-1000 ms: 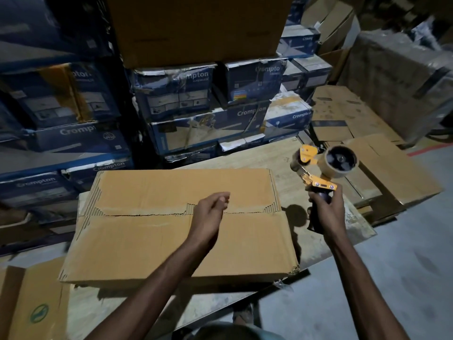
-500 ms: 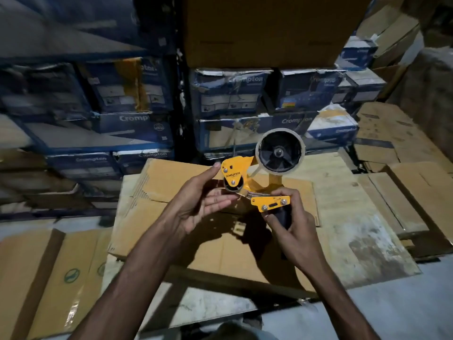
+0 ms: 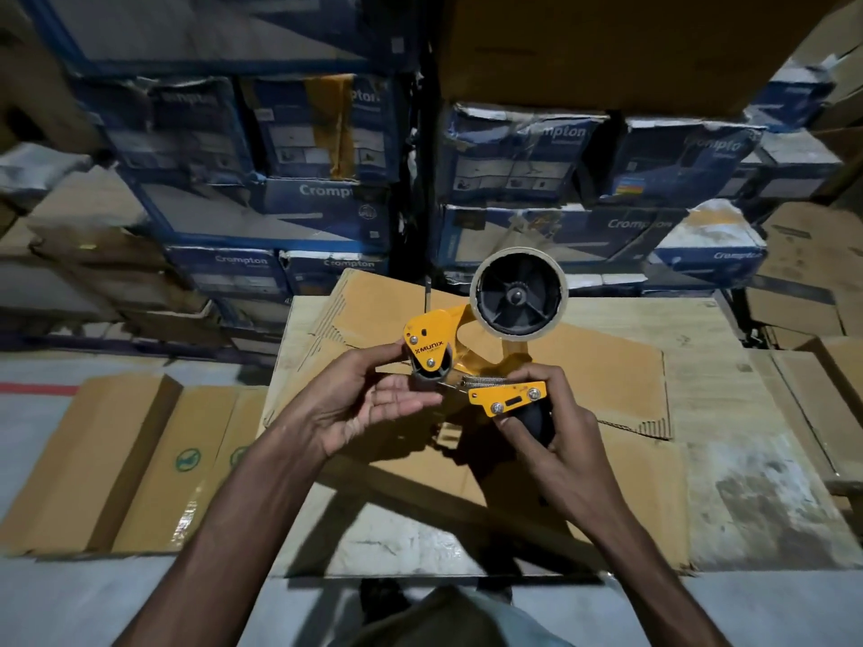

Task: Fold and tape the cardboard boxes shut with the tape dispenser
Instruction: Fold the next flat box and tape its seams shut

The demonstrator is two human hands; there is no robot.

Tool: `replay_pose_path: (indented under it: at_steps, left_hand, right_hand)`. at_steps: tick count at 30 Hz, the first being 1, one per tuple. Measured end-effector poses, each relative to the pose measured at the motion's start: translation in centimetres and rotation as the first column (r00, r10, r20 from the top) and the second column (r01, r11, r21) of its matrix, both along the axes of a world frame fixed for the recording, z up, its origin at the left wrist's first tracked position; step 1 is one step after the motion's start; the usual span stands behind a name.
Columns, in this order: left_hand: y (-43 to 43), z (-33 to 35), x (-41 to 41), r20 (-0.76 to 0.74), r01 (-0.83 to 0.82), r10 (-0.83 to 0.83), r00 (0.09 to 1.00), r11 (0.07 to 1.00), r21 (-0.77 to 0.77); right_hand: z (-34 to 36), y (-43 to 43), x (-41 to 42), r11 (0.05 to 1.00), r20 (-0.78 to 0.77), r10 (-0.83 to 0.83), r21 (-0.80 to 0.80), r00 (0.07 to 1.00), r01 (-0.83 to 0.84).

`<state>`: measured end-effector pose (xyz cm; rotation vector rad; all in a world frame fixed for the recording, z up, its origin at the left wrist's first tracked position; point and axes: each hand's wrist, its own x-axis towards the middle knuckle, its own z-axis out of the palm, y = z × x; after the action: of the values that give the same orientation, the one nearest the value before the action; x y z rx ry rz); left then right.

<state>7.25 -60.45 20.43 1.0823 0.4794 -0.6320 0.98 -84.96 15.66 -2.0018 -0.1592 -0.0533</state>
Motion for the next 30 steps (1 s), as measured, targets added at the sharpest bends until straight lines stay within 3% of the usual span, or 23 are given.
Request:
replay_pose_path:
  at_steps: [4, 6, 9, 12, 14, 16, 18, 20, 22, 24, 26, 28, 30]
  left_hand:
    - [1.2, -0.3, 0.2, 0.211, -0.073, -0.018, 0.977, 0.906, 0.417]
    - [1.3, 0.6, 0.0, 0.329, -0.159, -0.041, 0.943, 0.816, 0.556]
    - [0.7, 2.1, -0.4, 0.491, -0.267, -0.219, 0.843, 0.623, 0.736]
    - [-0.3, 3.0, 0.3, 0.495, -0.294, -0.33, 0.804, 0.502, 0.813]
    - [-0.6, 3.1, 0.8, 0.441, -0.218, -0.384, 0.811, 0.501, 0.837]
    - [-0.9, 2.9, 0.8, 0.411, -0.126, -0.389, 0.825, 0.582, 0.803]
    - [-1.3, 2.3, 0.1, 0.4, -0.092, -0.283, 0.872, 0.707, 0.701]
    - [-1.8, 1.2, -1.1, 0.406, -0.152, -0.122, 0.906, 0.8, 0.58]
    - [-2.4, -0.2, -2.6, 0.398, -0.218, -0.01, 0.917, 0.824, 0.522]
    - [-3.0, -1.3, -3.8, 0.295, -0.215, 0.097, 0.95, 0.89, 0.401]
    - [-3.5, -2.0, -4.3, 0.116, -0.217, 0.2, 0.973, 0.963, 0.158]
    - [-3.6, -1.9, -4.2, -0.053, -0.286, 0.283, 0.958, 0.956, -0.07]
    - [-3.2, -1.7, -3.6, -0.15, -0.339, 0.316, 0.937, 0.926, -0.168]
  right_hand:
    - [-0.1, 0.3, 0.0, 1.0, -0.003, 0.007, -0.029, 1.0, -0.007]
    - [-0.1, 0.2, 0.0, 0.999, -0.003, 0.01, -0.033, 1.0, -0.01]
    - [-0.1, 0.2, -0.1, 0.999, -0.005, 0.015, -0.045, 1.0, -0.015]
    - [0.1, 0.4, -0.4, 0.999, -0.018, 0.027, -0.035, 0.999, -0.028]
    - [0.3, 0.6, -0.6, 0.999, -0.037, 0.032, 0.0, 0.999, -0.032]
    - [0.3, 0.8, -0.7, 0.999, -0.053, 0.031, 0.023, 0.998, -0.03]
    - [0.4, 1.0, -0.8, 0.999, -0.064, 0.022, 0.029, 0.998, -0.02]
    - [0.3, 1.0, -0.8, 0.999, -0.088, -0.003, 0.053, 0.996, 0.008]
    - [0.3, 1.1, -0.7, 0.994, -0.138, -0.032, 0.101, 0.99, 0.046]
    - [0.0, 1.2, -0.5, 0.988, -0.171, -0.054, 0.132, 0.984, 0.078]
    - [-0.3, 1.2, -0.4, 0.988, -0.165, -0.064, 0.128, 0.984, 0.086]
    - [-0.5, 1.2, -0.4, 0.991, -0.158, -0.069, 0.103, 0.985, 0.086]
    - [-0.7, 1.1, -0.5, 0.994, -0.156, -0.061, 0.081, 0.986, 0.074]
